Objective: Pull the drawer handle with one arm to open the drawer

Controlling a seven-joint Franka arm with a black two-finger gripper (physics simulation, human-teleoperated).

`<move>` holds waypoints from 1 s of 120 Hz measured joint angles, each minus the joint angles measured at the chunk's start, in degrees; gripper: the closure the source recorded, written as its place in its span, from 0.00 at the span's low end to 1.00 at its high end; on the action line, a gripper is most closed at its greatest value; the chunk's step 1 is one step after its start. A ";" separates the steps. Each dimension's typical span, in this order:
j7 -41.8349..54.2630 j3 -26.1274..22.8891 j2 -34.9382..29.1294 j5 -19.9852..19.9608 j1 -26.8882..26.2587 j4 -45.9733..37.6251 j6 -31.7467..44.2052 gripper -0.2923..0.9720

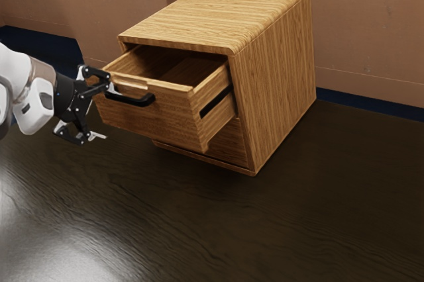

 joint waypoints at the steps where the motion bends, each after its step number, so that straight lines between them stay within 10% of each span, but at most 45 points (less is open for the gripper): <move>1: 0.03 0.00 -0.11 -0.04 0.00 -0.07 -0.05 0.27; 120: 1.79 1.69 -12.70 6.81 -1.89 -7.45 -5.27 0.23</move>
